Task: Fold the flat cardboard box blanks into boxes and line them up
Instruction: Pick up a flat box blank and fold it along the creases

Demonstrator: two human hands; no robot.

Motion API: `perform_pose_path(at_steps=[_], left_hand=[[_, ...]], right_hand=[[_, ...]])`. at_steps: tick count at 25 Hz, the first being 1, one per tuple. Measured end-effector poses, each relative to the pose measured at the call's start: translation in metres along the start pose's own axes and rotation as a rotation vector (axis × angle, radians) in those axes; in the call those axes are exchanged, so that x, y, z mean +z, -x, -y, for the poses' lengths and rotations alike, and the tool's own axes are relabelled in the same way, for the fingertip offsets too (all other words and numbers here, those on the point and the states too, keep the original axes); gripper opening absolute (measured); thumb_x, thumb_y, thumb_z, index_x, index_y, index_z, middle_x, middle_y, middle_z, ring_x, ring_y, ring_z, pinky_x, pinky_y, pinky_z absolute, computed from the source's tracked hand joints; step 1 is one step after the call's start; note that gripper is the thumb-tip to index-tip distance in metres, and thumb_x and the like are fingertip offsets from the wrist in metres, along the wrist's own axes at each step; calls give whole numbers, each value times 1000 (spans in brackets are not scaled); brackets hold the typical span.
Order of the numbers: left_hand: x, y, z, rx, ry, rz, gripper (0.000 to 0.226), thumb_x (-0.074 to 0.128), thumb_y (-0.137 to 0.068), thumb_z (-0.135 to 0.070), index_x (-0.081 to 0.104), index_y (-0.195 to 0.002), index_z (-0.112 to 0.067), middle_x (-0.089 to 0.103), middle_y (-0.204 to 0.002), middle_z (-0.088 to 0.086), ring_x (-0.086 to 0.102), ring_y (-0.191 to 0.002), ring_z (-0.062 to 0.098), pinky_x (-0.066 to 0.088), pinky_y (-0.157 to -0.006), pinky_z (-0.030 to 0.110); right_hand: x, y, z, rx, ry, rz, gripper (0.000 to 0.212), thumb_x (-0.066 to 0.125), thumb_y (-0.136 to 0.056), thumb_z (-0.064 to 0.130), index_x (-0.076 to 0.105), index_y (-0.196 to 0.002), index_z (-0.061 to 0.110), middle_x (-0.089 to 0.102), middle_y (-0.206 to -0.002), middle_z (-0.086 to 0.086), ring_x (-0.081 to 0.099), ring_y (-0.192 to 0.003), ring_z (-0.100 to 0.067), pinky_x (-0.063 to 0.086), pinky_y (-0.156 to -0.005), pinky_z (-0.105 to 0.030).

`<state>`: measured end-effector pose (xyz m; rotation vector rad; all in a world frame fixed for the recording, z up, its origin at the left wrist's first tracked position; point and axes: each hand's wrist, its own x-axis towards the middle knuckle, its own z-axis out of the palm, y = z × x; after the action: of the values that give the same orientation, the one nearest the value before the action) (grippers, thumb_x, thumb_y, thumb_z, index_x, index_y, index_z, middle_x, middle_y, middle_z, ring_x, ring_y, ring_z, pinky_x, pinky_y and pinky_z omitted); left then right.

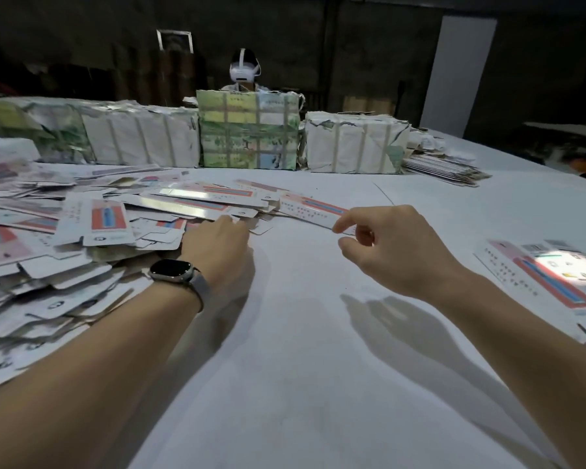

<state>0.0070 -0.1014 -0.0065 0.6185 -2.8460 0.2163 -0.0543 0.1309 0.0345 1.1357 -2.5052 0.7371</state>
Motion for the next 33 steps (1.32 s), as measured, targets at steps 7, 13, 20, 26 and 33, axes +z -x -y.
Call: perform_pose_path(at_steps=[7,13,20,26,33], left_hand=[[-20,3,-10,6,-70,-171,11,59,-90,-16,67,-97,-15,49,-81,2,52,-86,33,31,-68,35],[-35,5,-28,160,45,-415,27,49,-105,-32,74,-110,-22,58,-123,0,52,-111,31,36,-76,38],[-91,28,-57,379,757,-754,22,68,-95,-26,79,-90,-8,71,-82,6,63,-71,25,51,-62,40],[-137,56,-65,441,1443,-578,14,62,-99,-24,74,-95,-18,71,-80,-9,67,-73,3,53,-64,17],[-110,52,-75,571,1863,215,44,35,-102,-49,53,-139,-31,65,-128,14,64,-118,32,57,-94,49]], right_hand=[[-3,-1,2,9,-21,-29,15,62,-87,25,72,-96,32,53,-60,11,53,-71,-16,50,-75,-39],[-5,-2,0,27,-47,-95,15,64,-85,23,72,-94,31,54,-60,8,53,-69,-18,50,-72,-40],[-15,-2,7,-91,-335,-334,31,70,-84,29,62,-113,34,58,-84,9,55,-75,-11,42,-65,-22],[-21,5,37,-245,-703,-229,52,64,-92,24,41,-138,28,65,-111,9,65,-105,-11,56,-78,-21],[-32,6,42,-56,-1164,-245,44,48,-99,24,38,-141,31,73,-103,5,71,-99,-17,60,-78,-36]])
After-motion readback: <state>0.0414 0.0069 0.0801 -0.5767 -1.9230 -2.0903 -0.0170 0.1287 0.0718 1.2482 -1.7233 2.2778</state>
